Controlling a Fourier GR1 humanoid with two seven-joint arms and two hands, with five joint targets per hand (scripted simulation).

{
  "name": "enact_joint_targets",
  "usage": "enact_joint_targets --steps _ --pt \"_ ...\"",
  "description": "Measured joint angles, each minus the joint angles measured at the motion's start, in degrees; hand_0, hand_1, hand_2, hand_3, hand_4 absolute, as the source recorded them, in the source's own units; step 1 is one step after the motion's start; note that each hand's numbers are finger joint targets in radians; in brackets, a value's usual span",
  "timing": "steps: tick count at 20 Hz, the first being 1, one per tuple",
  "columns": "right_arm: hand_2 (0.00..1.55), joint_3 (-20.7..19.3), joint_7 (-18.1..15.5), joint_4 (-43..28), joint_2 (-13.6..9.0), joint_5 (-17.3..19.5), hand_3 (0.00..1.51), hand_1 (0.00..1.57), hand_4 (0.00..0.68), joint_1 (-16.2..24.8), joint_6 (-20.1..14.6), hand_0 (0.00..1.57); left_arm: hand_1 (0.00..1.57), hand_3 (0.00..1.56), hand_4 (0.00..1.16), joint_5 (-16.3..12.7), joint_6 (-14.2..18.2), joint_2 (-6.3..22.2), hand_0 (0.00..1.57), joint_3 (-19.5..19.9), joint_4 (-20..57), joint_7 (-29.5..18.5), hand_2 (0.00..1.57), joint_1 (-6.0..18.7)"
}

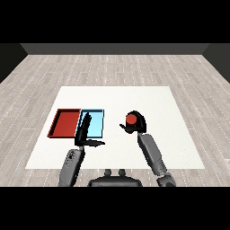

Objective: Pick the red can and put it in the red box

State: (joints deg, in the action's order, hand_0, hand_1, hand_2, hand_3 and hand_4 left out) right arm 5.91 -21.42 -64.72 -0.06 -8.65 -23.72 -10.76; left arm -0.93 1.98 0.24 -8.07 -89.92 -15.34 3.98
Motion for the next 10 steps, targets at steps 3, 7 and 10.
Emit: enact_joint_targets --steps 3,7,10 --pt "1.44 2.57 0.73 -1.89 0.03 -0.93 1.42 1.42 0.65 0.52 -2.23 1.42 0.0 0.0 0.0 -0.7 1.44 -0.12 0.0 -2.35 0.87 1.07 0.0 1.49" --pt "1.45 6.66 -0.98 -1.45 0.05 -3.06 1.43 1.44 0.658 0.13 -5.27 1.44 0.0 0.0 0.0 -1.31 3.3 -0.19 0.0 -5.35 0.96 2.05 0.0 2.54" --pt "1.43 7.61 0.41 -4.27 -0.05 -2.91 1.41 1.41 0.645 0.73 -5.68 1.41 0.0 0.0 0.0 -2.48 3.86 -0.21 0.0 -6.62 2.14 2.88 0.0 4.52"
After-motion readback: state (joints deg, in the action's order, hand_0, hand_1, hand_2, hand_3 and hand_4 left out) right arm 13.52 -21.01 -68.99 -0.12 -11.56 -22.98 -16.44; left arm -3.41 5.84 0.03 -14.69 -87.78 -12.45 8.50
